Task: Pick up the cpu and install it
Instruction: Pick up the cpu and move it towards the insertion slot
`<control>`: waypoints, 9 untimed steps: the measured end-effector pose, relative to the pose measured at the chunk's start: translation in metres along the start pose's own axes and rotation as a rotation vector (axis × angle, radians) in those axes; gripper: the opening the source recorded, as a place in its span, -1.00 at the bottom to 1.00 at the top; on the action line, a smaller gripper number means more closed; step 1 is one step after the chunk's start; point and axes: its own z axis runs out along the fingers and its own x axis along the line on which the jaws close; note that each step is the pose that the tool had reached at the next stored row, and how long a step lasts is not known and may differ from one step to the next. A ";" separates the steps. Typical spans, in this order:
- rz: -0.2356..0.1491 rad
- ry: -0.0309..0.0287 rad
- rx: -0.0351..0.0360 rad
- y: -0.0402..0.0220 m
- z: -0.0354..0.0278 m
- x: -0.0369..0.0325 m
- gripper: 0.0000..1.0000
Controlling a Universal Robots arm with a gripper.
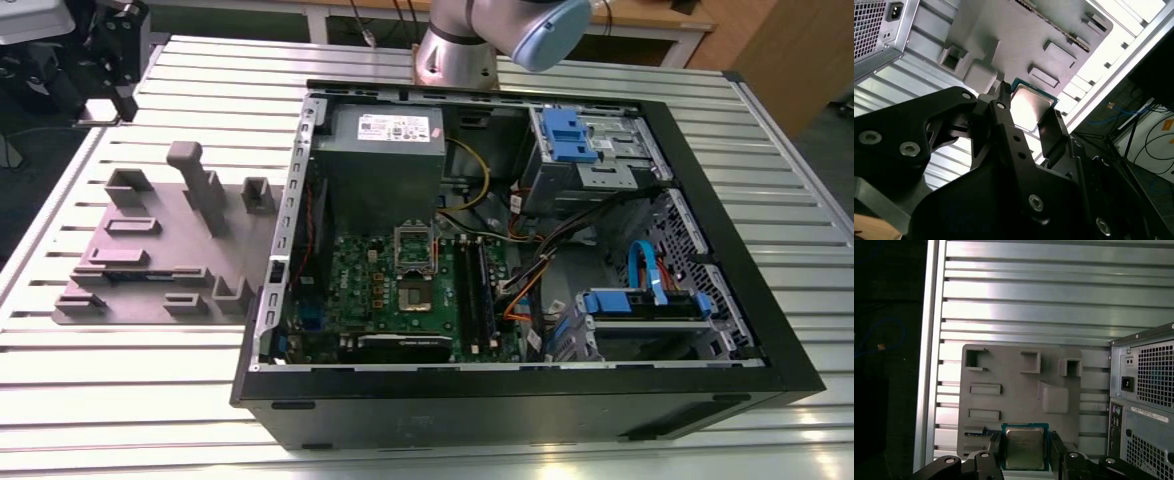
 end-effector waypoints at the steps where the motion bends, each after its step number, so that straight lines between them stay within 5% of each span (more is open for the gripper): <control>1: 0.000 0.0000 0.0000 0.0000 0.0000 -0.0008 -0.06; 9: 0.000 0.0001 0.0000 -0.0002 -0.0002 -0.0071 -0.06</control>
